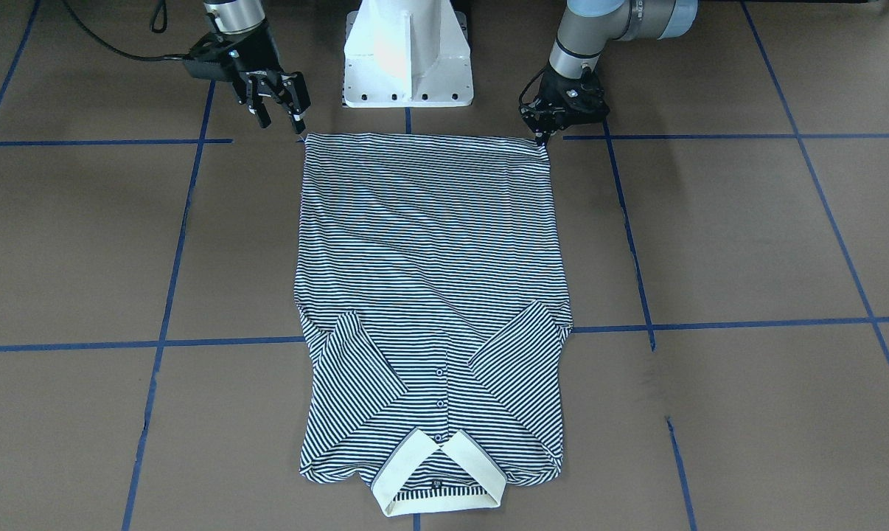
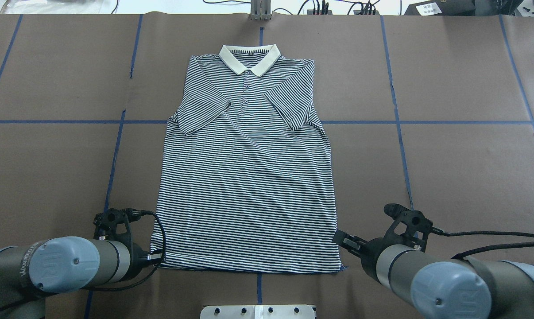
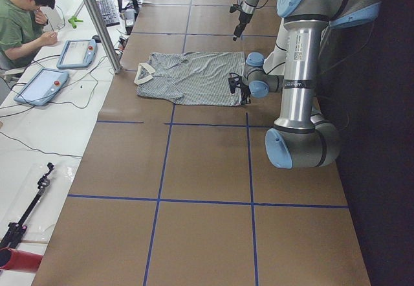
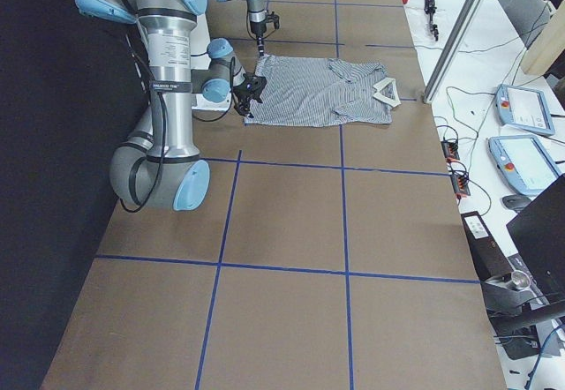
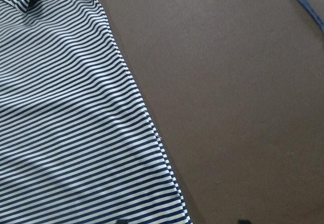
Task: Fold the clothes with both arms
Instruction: 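Lower both grippers onto the hem corners nearest the robot and grasp them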
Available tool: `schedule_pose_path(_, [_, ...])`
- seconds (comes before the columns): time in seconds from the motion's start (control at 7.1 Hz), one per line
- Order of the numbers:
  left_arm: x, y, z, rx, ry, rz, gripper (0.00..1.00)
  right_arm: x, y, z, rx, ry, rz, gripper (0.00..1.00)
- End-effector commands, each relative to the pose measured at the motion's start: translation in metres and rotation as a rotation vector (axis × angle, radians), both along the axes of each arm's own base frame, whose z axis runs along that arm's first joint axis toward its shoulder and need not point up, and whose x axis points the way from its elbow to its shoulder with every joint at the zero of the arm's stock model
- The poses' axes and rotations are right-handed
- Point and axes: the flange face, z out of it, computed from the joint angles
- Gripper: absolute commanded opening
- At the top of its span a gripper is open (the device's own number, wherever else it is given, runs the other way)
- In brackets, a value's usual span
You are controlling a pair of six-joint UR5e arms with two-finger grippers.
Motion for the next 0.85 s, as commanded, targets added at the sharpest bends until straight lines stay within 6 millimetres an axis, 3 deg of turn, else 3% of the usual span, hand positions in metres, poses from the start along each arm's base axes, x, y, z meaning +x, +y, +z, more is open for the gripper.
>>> schedule_pose_path(0.0, [0.002,0.0,-0.004,0.001,0.008,0.001,0.0,-0.041,0.02,0.009,-0.016,0.083,-0.001,0.76])
schedule_pose_path(0.42, [0.002,0.0,-0.006,0.002,0.012,0.001,0.0,-0.075,0.029,0.004,0.005,0.087,-0.004,0.74])
schedule_pose_path(0.7, [0.002,0.0,-0.006,0.002,0.012,0.001,0.0,-0.077,0.03,0.012,0.006,0.103,-0.004,0.64])
